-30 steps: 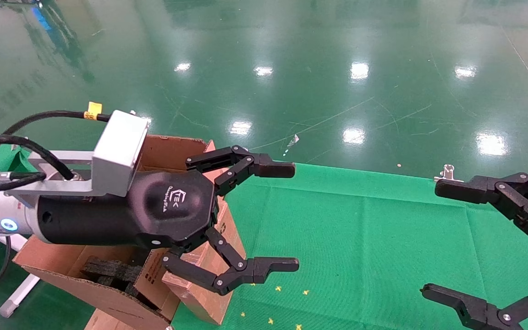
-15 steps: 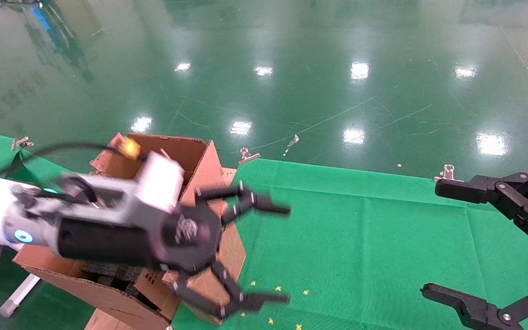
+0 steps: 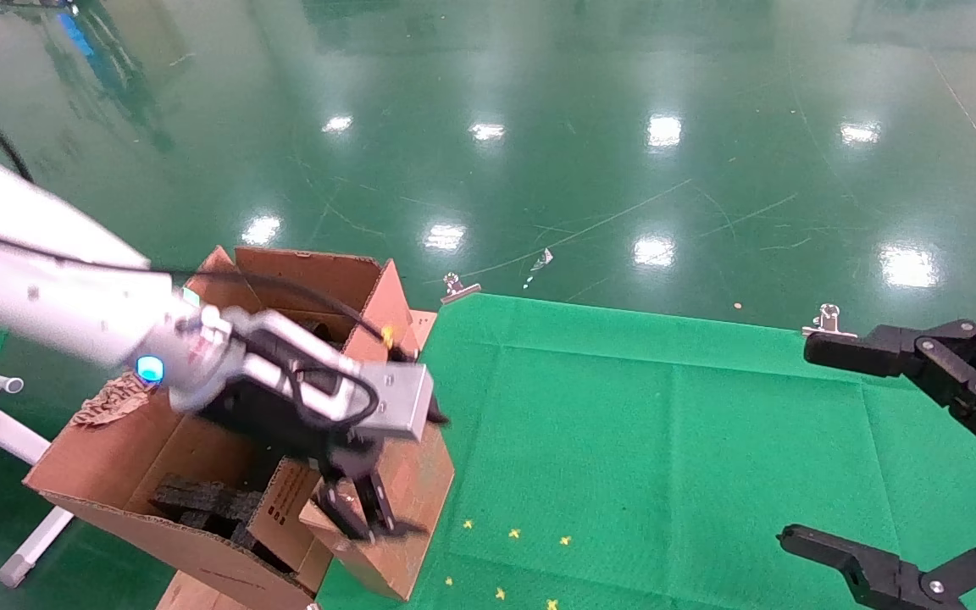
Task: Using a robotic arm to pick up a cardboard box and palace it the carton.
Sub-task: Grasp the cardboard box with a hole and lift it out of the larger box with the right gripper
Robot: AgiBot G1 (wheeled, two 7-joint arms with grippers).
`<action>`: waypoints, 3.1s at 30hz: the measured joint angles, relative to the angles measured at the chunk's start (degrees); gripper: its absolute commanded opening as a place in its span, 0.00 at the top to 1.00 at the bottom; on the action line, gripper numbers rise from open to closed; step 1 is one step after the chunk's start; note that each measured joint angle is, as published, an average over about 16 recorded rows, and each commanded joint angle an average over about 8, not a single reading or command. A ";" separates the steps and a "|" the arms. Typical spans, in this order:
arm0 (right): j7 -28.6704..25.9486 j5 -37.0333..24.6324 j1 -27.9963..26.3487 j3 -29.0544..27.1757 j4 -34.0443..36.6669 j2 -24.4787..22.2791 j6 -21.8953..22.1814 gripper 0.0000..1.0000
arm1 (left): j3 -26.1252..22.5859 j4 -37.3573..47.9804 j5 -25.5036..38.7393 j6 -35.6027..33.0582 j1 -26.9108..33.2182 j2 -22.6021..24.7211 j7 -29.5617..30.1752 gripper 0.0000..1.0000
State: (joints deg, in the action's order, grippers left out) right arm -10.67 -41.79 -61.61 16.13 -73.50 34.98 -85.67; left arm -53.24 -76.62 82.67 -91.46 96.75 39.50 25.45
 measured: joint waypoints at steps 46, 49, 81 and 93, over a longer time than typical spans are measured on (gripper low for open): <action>0.10 0.13 -0.04 0.19 0.00 -0.08 0.08 0.00 | -35.65 2.63 -3.29 6.70 25.43 0.80 21.70 0.00; 0.10 0.14 -0.04 0.20 0.00 -0.08 0.09 0.00 | -35.54 3.99 -4.95 7.31 24.78 -0.18 26.65 0.00; 0.17 0.23 -0.07 0.33 0.00 -0.14 0.14 1.00 | -37.81 4.80 -6.65 11.62 18.27 -1.43 39.66 1.00; 0.19 0.26 -0.08 0.38 0.00 -0.16 0.16 1.00 | -38.54 4.59 -4.72 13.36 16.77 -2.13 37.87 1.00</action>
State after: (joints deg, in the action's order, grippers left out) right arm -10.49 -41.53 -61.69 16.51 -73.50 34.82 -85.51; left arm -91.78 -72.03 77.94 -78.10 113.53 37.37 63.32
